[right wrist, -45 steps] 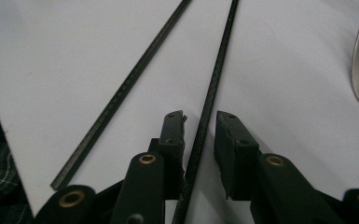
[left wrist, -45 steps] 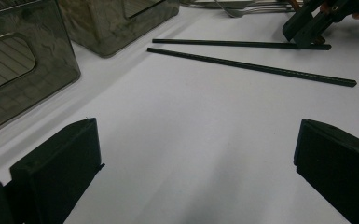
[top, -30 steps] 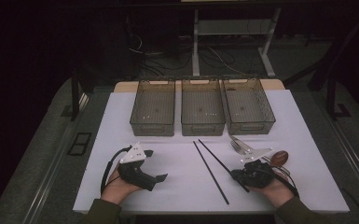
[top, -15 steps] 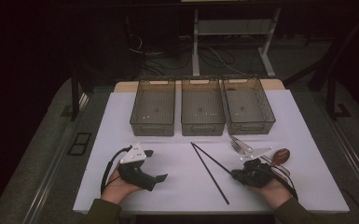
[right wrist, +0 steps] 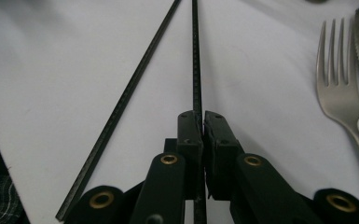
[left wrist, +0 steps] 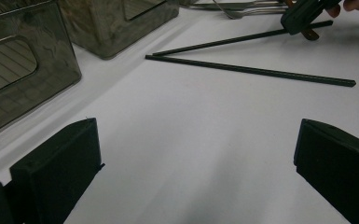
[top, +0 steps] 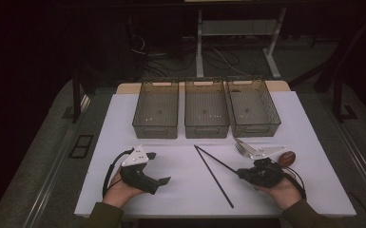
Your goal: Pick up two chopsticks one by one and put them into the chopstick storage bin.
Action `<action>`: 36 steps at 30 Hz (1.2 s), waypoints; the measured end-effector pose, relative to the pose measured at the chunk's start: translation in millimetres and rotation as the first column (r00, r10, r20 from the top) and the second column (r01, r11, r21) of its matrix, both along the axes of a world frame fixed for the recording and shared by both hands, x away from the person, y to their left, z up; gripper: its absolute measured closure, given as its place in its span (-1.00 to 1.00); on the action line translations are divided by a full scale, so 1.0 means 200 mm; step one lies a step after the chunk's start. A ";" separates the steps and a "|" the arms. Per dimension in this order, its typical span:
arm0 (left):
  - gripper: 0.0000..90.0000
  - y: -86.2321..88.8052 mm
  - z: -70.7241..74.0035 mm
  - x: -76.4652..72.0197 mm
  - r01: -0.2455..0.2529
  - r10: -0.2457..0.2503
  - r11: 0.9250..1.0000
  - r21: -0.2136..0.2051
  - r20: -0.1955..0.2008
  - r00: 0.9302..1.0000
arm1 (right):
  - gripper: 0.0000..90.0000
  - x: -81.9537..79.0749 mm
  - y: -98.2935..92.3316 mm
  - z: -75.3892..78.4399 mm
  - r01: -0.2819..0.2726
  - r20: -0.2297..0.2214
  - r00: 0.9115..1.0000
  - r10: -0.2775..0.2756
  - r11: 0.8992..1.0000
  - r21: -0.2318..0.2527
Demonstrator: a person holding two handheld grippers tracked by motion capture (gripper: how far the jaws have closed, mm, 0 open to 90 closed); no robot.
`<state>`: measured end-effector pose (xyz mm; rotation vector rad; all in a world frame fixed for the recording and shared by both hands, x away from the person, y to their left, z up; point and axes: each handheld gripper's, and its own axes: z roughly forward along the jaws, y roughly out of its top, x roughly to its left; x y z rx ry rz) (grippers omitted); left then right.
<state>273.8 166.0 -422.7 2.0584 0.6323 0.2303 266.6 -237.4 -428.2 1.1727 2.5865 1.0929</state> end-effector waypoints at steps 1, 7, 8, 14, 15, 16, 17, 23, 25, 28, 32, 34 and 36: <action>-1.00 0.00 0.00 0.00 0.001 -0.001 1.000 -0.002 0.002 1.000 | 0.89 0.00 -0.01 0.01 -0.003 0.004 1.000 0.003 1.000 0.008; -1.00 0.00 0.00 0.00 0.001 -0.001 1.000 -0.002 0.002 1.000 | 0.89 0.02 -0.05 0.02 -0.009 0.012 1.000 0.009 0.999 0.034; -1.00 0.00 0.00 0.00 0.002 -0.002 1.000 -0.002 0.002 1.000 | 0.89 0.02 -0.07 0.03 -0.008 0.015 1.000 0.007 0.999 0.046; -1.00 0.00 0.00 0.00 0.002 -0.002 1.000 -0.003 0.002 1.000 | 0.89 0.02 -0.10 0.05 -0.009 0.020 1.000 0.007 0.997 0.078; -1.00 0.00 0.00 0.00 0.002 -0.002 1.000 -0.003 0.001 1.000 | 0.89 0.02 -0.11 0.06 -0.008 0.025 1.000 0.006 0.996 0.085; -1.00 0.00 0.00 0.00 0.002 -0.002 1.000 -0.002 0.001 1.000 | 0.89 0.02 -0.11 0.06 -0.015 0.028 1.000 0.013 0.996 0.088; -1.00 0.00 0.00 0.00 0.001 -0.001 1.000 -0.004 0.000 1.000 | 0.89 0.02 -0.11 0.07 -0.020 0.030 0.999 0.017 0.996 0.091; -1.00 0.00 -0.01 0.00 0.006 -0.006 1.000 -0.004 0.004 1.000 | 0.89 0.01 -0.13 0.11 -0.028 0.052 0.998 0.022 0.993 0.115; -1.00 0.00 -0.01 0.00 0.005 -0.005 1.000 -0.005 0.002 1.000 | 0.89 0.01 -0.14 0.13 -0.031 0.059 0.998 0.023 0.992 0.124; -1.00 0.00 -0.01 0.00 0.005 -0.005 1.000 -0.006 0.003 1.000 | 0.89 0.02 -0.14 0.15 -0.036 0.073 0.997 0.026 0.991 0.132; -1.00 0.00 -0.01 0.00 0.005 -0.005 1.000 -0.006 0.004 1.000 | 0.89 0.04 -0.13 0.19 -0.047 0.092 0.995 0.035 0.989 0.141; -1.00 0.00 -0.01 0.00 0.005 -0.005 1.000 -0.008 0.003 1.000 | 0.89 0.06 -0.12 0.21 -0.046 0.109 0.994 0.030 0.988 0.147; -1.00 0.00 -0.01 0.00 0.004 -0.004 1.000 -0.009 0.004 1.000 | 0.89 0.07 -0.11 0.22 -0.047 0.113 0.993 0.031 0.988 0.145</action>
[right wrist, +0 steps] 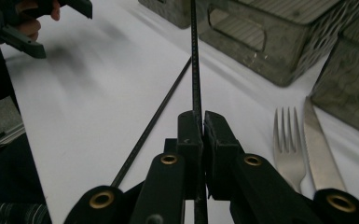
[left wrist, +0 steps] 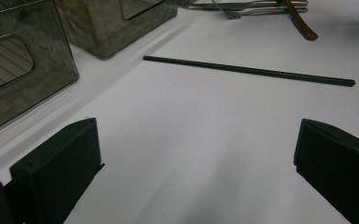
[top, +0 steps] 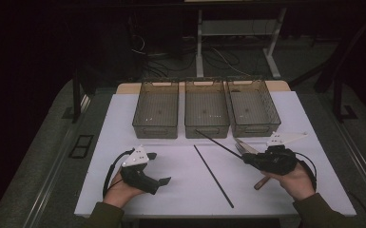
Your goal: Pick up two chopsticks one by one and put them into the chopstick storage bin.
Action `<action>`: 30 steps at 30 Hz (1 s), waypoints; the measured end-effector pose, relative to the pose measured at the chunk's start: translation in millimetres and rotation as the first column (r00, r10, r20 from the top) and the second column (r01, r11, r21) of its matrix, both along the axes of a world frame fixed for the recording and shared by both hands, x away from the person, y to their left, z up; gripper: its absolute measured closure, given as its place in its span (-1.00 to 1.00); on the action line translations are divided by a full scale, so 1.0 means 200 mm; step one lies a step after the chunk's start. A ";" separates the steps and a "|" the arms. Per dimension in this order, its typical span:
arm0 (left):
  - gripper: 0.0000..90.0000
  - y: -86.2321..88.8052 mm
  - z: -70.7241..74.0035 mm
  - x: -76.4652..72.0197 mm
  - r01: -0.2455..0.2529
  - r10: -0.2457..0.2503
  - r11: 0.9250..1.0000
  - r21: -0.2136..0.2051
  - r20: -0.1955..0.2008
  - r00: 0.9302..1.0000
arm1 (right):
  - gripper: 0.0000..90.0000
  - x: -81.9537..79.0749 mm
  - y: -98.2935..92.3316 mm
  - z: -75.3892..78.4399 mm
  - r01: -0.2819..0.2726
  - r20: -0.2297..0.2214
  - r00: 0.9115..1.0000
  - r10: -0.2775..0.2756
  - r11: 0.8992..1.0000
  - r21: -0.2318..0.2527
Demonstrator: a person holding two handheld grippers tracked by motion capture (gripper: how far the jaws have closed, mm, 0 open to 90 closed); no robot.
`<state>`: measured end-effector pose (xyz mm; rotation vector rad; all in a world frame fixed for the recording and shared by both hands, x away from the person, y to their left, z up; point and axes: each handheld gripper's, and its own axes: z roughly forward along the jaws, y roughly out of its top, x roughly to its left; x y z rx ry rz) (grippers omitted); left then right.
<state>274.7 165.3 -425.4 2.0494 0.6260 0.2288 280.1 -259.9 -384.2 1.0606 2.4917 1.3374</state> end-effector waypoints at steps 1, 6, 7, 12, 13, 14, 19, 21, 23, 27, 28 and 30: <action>-1.00 0.00 0.00 0.00 -0.001 0.001 1.000 0.000 0.001 1.000 | 0.89 0.01 0.00 0.01 -0.003 0.010 1.000 0.003 1.000 0.001; -1.00 0.00 0.00 0.00 -0.003 0.003 1.000 0.001 0.003 1.000 | 0.89 0.05 0.03 0.04 0.001 0.026 1.000 -0.001 1.000 0.012; -1.00 0.00 0.00 0.00 -0.003 0.003 1.000 0.001 0.003 1.000 | 0.89 0.06 0.04 0.04 0.003 0.026 1.000 -0.003 1.000 0.012; -1.00 0.00 0.00 0.00 -0.004 0.004 1.000 0.003 0.004 1.000 | 0.88 0.12 0.07 0.06 0.009 0.032 0.999 -0.010 1.000 0.019; -1.00 0.00 0.00 0.00 -0.004 0.004 1.000 0.002 0.005 1.000 | 0.89 0.13 0.08 0.06 0.010 0.036 0.999 -0.011 1.000 0.019; -1.00 0.00 0.00 0.00 -0.005 0.005 1.000 0.001 0.005 1.000 | 0.89 0.14 0.08 0.07 0.013 0.035 0.999 -0.013 1.000 0.020; -1.00 0.00 0.00 0.00 -0.002 0.002 1.000 0.003 0.007 1.000 | 0.89 0.20 0.12 0.07 0.017 0.038 0.999 -0.017 1.000 0.016; -1.00 0.00 0.00 0.00 -0.002 0.002 1.000 0.005 0.007 1.000 | 0.88 0.22 0.13 0.08 0.021 0.039 0.999 -0.021 1.000 0.013; -1.00 0.00 0.00 0.00 -0.002 0.002 1.000 0.004 0.007 1.000 | 0.88 0.24 0.14 0.08 0.025 0.042 0.999 -0.026 1.000 0.016; -1.00 0.00 -0.01 0.00 -0.005 0.005 1.000 0.003 0.005 1.000 | 0.89 0.27 0.17 0.10 0.031 0.054 0.998 -0.032 0.999 0.015; -1.00 0.00 -0.01 0.00 -0.007 0.007 1.000 0.002 0.004 1.000 | 0.89 0.28 0.18 0.10 0.035 0.058 0.998 -0.035 0.999 0.016; -1.00 0.00 -0.01 0.00 -0.008 0.008 1.000 -0.002 0.003 1.000 | 0.88 0.30 0.19 0.12 0.036 0.062 0.997 -0.037 0.999 0.016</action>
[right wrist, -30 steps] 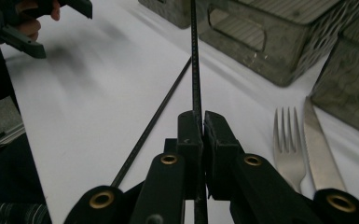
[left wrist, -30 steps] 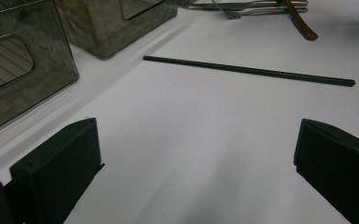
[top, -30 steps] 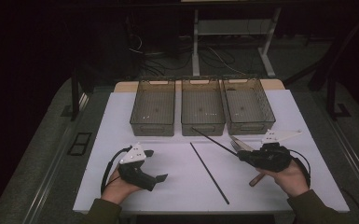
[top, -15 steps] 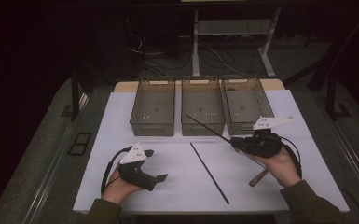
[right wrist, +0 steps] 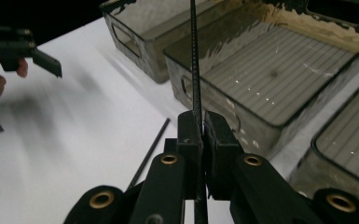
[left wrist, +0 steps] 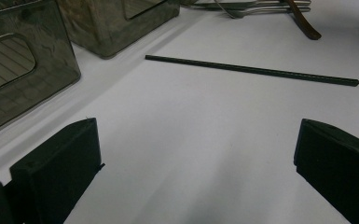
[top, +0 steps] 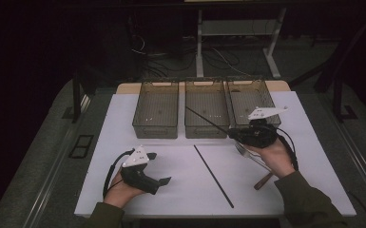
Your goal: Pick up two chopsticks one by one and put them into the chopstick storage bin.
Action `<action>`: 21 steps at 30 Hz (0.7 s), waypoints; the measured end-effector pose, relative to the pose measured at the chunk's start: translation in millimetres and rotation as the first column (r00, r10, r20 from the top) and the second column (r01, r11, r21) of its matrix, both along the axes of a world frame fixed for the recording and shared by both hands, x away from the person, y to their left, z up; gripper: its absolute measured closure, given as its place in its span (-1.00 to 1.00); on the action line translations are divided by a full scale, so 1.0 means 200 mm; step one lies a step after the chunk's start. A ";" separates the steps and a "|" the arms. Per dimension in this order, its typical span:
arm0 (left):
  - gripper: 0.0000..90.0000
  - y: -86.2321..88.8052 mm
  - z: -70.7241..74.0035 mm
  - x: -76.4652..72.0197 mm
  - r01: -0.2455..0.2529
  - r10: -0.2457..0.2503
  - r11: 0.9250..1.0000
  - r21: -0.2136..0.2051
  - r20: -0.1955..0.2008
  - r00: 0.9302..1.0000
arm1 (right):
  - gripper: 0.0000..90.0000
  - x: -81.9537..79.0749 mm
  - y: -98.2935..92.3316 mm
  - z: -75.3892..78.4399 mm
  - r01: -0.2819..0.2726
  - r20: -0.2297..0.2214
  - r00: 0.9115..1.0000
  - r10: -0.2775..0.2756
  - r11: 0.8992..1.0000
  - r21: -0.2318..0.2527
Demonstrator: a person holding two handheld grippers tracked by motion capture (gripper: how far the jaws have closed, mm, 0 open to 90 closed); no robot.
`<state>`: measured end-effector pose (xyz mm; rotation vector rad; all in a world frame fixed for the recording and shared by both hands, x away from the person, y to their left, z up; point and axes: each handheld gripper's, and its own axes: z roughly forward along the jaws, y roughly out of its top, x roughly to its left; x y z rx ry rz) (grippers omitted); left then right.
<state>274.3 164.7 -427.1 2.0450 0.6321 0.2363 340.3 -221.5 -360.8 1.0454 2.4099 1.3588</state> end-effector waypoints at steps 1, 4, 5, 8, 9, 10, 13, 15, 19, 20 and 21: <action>-1.00 0.00 0.00 0.00 0.001 -0.001 1.000 0.002 0.001 1.000 | 0.88 0.02 0.02 0.01 0.001 0.004 1.000 -0.001 1.000 0.003; -1.00 0.00 0.00 0.00 0.001 -0.001 1.000 0.007 -0.001 1.000 | 0.88 0.05 0.04 0.03 -0.001 0.014 1.000 0.001 1.000 0.003; -1.00 0.00 0.00 0.00 0.002 -0.002 1.000 0.006 0.002 1.000 | 0.88 0.05 0.04 0.03 -0.001 0.014 1.000 0.001 1.000 0.003; -1.00 0.00 0.00 0.00 -0.001 0.001 1.000 0.002 0.004 1.000 | 0.88 0.08 0.07 0.04 0.000 0.019 1.000 0.000 1.000 -0.002; -1.00 0.00 0.00 0.00 -0.001 0.001 1.000 0.004 0.004 1.000 | 0.88 0.09 0.07 0.04 0.002 0.019 1.000 -0.002 1.000 -0.005; -1.00 0.00 0.00 0.00 -0.002 0.002 1.000 0.005 0.004 1.000 | 0.88 0.10 0.08 0.05 0.003 0.022 1.000 -0.002 1.000 -0.006; -1.00 0.00 0.00 0.00 0.001 -0.001 1.000 0.009 0.002 1.000 | 0.88 0.15 0.13 0.06 0.005 0.016 1.000 -0.005 1.000 -0.005; -1.00 0.00 0.00 0.00 0.003 -0.003 1.000 0.010 0.002 1.000 | 0.88 0.16 0.14 0.06 0.006 0.014 1.000 -0.006 1.000 -0.010; -1.00 0.00 0.00 0.00 0.004 -0.004 1.000 0.008 0.003 1.000 | 0.88 0.23 0.21 0.09 0.015 0.008 1.000 -0.015 1.000 -0.016; -1.00 0.00 0.00 0.00 0.005 -0.005 1.000 0.008 0.004 1.000 | 0.88 0.25 0.22 0.10 0.018 0.005 1.000 -0.018 1.000 -0.021; -1.00 0.00 0.00 0.00 0.005 -0.005 1.000 0.007 0.005 1.000 | 0.88 0.26 0.24 0.10 0.019 0.006 1.000 -0.019 1.000 -0.020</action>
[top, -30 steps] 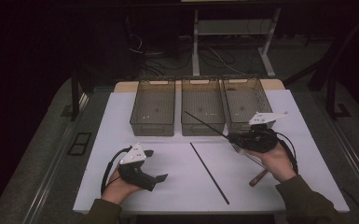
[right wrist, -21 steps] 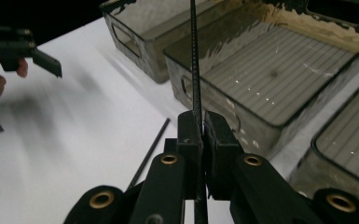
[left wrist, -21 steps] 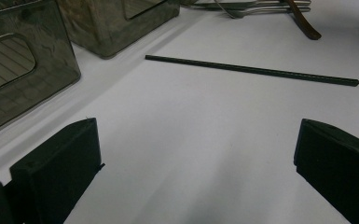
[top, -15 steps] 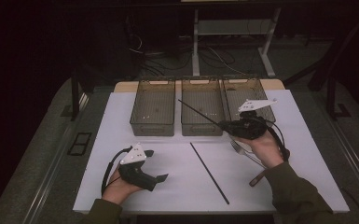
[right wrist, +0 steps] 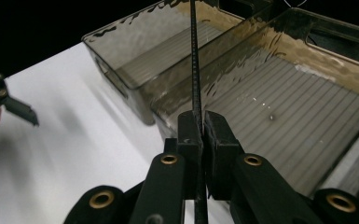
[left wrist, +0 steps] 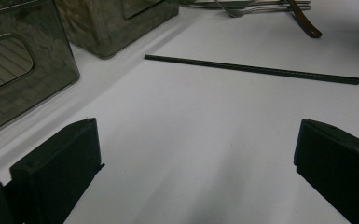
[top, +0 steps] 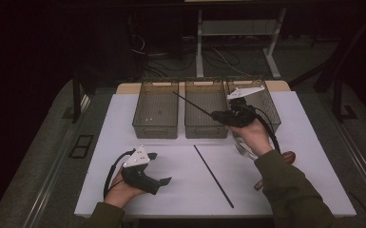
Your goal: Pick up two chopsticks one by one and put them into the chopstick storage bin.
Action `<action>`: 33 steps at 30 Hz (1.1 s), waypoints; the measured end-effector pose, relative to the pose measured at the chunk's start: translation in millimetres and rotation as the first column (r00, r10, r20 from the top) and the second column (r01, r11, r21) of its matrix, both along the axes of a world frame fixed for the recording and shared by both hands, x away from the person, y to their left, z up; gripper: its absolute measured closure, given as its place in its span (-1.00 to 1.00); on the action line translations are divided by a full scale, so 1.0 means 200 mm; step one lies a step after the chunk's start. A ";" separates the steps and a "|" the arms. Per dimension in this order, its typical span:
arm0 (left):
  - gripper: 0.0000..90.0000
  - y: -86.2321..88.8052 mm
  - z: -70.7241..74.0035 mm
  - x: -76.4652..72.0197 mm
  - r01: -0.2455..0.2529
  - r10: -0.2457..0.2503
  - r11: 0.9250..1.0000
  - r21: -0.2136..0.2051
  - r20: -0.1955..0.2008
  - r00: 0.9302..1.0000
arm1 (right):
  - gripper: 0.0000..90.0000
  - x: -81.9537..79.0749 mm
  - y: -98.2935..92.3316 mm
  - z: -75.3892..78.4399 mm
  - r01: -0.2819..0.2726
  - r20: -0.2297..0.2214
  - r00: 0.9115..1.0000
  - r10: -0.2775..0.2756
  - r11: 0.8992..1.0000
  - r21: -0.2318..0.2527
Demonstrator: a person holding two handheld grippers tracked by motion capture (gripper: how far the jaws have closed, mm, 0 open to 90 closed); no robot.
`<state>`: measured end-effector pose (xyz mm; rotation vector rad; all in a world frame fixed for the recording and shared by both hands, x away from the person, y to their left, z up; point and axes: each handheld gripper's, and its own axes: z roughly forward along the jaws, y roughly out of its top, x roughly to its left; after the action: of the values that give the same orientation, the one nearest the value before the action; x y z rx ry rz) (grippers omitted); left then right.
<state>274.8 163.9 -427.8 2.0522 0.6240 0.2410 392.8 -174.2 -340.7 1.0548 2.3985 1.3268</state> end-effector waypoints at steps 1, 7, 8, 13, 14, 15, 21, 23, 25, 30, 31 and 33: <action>-1.00 0.00 0.00 0.00 0.000 0.000 1.000 -0.001 0.000 1.000 | 0.88 0.00 0.00 0.00 0.000 0.000 1.000 0.000 1.000 0.000; -1.00 0.00 0.00 0.00 0.001 -0.001 1.000 0.000 -0.001 1.000 | 0.88 0.09 0.12 0.02 0.003 -0.018 1.000 -0.004 1.000 -0.017; -1.00 0.00 0.00 0.00 0.001 -0.001 1.000 -0.001 -0.001 1.000 | 0.88 0.10 0.14 0.02 0.006 -0.021 1.000 -0.006 1.000 -0.016; -1.00 0.00 0.00 0.00 0.003 -0.003 1.000 -0.004 -0.003 1.000 | 0.88 0.16 0.23 0.00 0.008 -0.042 0.999 -0.009 1.000 -0.024; -1.00 0.00 0.00 0.00 0.003 -0.003 1.000 -0.003 -0.002 1.000 | 0.88 0.17 0.25 0.00 0.010 -0.047 0.999 -0.012 1.000 -0.030; -1.00 0.00 0.00 0.00 0.003 -0.003 1.000 -0.003 -0.002 1.000 | 0.88 0.17 0.25 0.00 0.010 -0.047 0.999 -0.012 1.000 -0.030; -1.00 0.00 0.00 0.00 0.004 -0.004 1.000 -0.005 0.004 1.000 | 0.88 0.23 0.37 0.00 0.010 -0.055 0.998 -0.013 0.998 -0.056; -1.00 0.00 0.00 0.00 0.006 -0.006 1.000 -0.006 0.003 1.000 | 0.88 0.25 0.40 0.00 0.015 -0.061 0.998 -0.019 0.998 -0.067; -1.00 0.00 0.00 0.00 0.010 -0.010 1.000 0.001 0.005 1.000 | 0.88 0.27 0.44 0.00 0.016 -0.069 0.997 -0.021 0.997 -0.076; -1.00 0.00 0.01 0.00 0.009 -0.009 1.000 -0.007 0.004 1.000 | 0.88 0.33 0.55 -0.03 0.031 -0.086 0.995 -0.040 0.994 -0.101; -1.00 0.00 0.01 0.00 0.010 -0.010 1.000 -0.008 0.004 1.000 | 0.88 0.33 0.55 -0.03 0.031 -0.086 0.995 -0.040 0.994 -0.101; -1.00 0.00 0.01 0.00 0.014 -0.014 1.000 -0.005 0.006 1.000 | 0.88 0.36 0.60 -0.06 0.035 -0.097 0.994 -0.047 0.992 -0.121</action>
<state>274.8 164.1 -426.5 2.0499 0.6060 0.2377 464.2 -54.1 -352.0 1.1559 2.4781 1.1269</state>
